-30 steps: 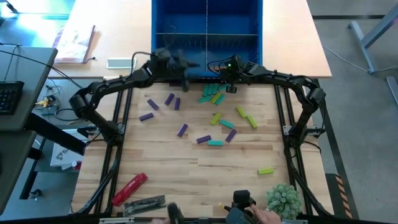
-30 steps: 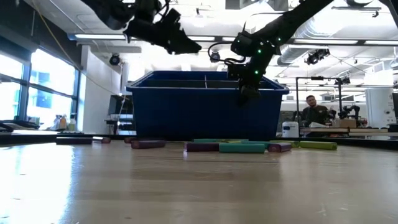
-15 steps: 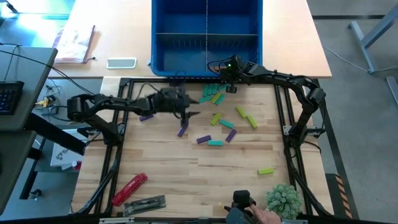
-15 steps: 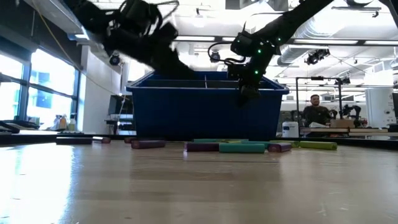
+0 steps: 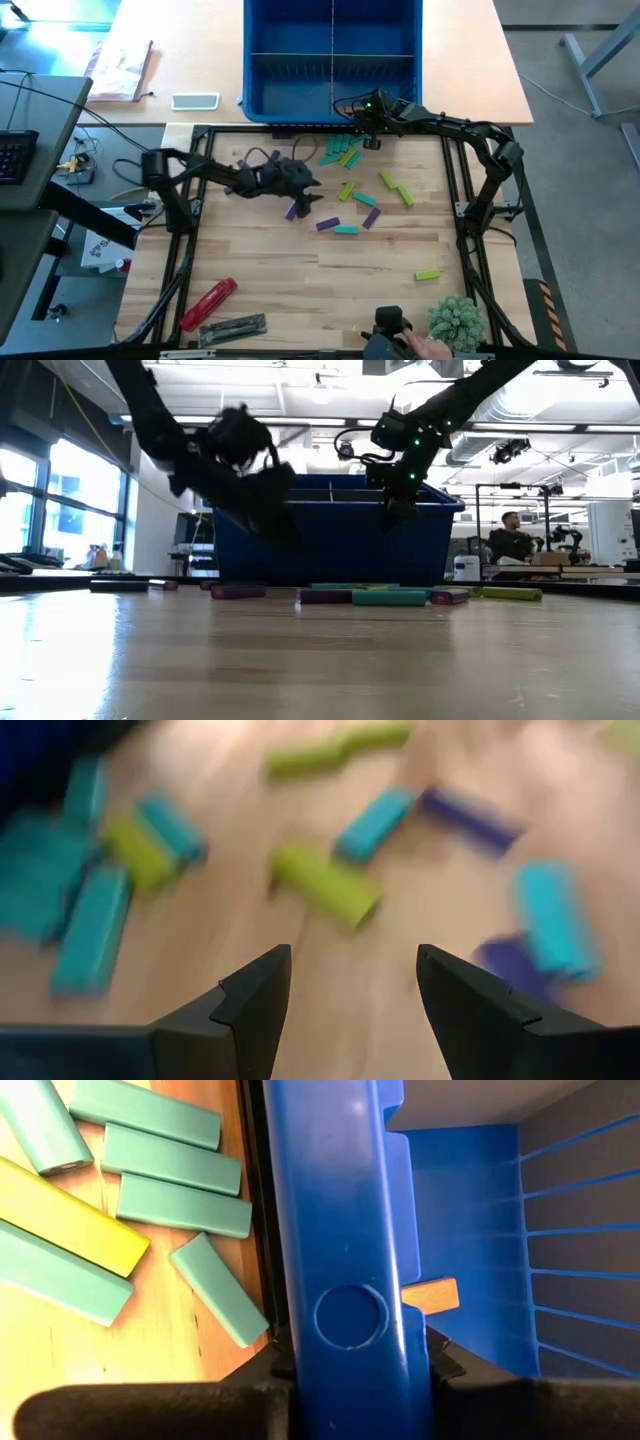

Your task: Sort blocks

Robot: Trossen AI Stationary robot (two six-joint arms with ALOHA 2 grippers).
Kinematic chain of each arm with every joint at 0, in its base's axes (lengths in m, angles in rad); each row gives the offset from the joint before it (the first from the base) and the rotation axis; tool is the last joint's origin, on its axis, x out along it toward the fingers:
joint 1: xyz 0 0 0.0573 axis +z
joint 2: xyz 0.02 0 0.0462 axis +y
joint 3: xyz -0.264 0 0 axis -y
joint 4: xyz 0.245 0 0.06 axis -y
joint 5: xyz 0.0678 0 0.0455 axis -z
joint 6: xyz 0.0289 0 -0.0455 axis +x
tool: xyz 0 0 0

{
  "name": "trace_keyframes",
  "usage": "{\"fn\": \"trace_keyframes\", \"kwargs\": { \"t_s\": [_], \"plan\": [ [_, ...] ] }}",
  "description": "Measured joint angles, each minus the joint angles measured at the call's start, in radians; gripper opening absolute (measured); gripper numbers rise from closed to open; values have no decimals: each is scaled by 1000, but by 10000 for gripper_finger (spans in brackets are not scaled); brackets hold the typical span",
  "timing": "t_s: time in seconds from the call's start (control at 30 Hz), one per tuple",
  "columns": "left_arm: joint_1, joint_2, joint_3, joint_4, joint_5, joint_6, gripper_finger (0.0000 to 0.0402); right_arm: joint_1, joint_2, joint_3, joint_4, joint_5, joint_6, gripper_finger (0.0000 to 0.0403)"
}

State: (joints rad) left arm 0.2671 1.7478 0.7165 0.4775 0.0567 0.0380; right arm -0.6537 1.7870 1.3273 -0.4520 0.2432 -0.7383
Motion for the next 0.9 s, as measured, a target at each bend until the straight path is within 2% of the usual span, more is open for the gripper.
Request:
{"fn": "trace_keyframes", "kwargs": {
  "t_s": [0.17, 0.3, 0.47, 0.57, 0.8, 0.9],
  "plan": [
    [-12, 92, 24, 32, -172, -122, 197, 0, 0, 0, 4, 0, -2, 67],
    [-13, 126, 23, 79, -178, -134, 197, 0, 0, -1, 9, 0, -4, 67],
    [-19, 136, 27, 218, -148, -149, 197, 0, 0, -1, 13, -3, -6, 67],
    [-37, 169, 61, 249, -155, -157, 197, 0, 0, -1, 14, -4, -8, 67],
    [-128, 290, 211, 200, -176, -139, 203, 0, 0, -1, 16, -4, -22, 66],
    [-156, 321, 271, 68, -264, -141, 214, 0, 0, -1, 16, -5, -26, 65]
  ]
}}
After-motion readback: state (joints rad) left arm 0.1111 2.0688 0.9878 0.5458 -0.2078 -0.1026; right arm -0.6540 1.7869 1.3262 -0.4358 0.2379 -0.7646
